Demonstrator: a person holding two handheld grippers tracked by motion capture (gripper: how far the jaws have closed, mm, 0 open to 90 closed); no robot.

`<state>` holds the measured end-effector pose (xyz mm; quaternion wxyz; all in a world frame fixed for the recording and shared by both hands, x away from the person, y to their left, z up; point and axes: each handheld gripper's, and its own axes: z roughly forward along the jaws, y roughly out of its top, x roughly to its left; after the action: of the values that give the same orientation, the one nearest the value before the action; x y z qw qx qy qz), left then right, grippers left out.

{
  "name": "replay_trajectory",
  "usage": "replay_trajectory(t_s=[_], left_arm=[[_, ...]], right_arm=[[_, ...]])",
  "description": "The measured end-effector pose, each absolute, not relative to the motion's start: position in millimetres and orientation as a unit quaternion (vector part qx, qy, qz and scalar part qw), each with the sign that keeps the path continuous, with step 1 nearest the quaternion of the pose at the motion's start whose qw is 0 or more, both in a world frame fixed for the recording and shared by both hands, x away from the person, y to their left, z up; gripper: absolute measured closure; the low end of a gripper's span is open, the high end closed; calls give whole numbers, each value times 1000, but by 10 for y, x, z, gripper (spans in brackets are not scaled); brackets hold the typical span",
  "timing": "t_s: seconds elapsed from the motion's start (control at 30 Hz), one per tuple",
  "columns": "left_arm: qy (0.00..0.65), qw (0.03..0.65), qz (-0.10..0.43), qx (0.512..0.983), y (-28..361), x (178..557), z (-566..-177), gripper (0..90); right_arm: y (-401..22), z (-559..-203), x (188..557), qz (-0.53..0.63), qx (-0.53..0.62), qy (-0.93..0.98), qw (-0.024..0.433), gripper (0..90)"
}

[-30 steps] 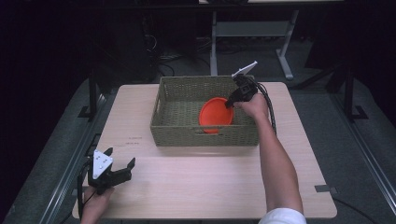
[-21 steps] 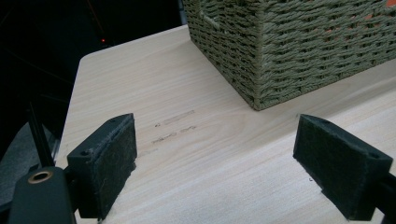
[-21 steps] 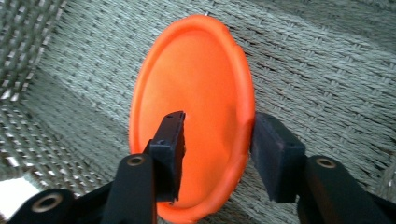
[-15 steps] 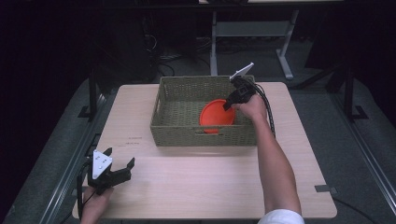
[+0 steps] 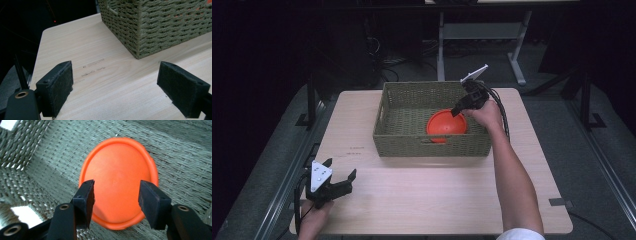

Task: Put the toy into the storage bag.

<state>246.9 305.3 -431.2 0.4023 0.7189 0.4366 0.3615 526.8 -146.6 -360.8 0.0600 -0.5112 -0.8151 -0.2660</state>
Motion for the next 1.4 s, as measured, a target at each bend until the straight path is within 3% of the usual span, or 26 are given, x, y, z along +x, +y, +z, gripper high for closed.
replay_trajectory(t_s=[1.4], left_arm=[[436,403,363,718,3045,2455,-4289,127]], right_arm=[[-1727,-3290,4972,-367,-483,-790,91,288]])
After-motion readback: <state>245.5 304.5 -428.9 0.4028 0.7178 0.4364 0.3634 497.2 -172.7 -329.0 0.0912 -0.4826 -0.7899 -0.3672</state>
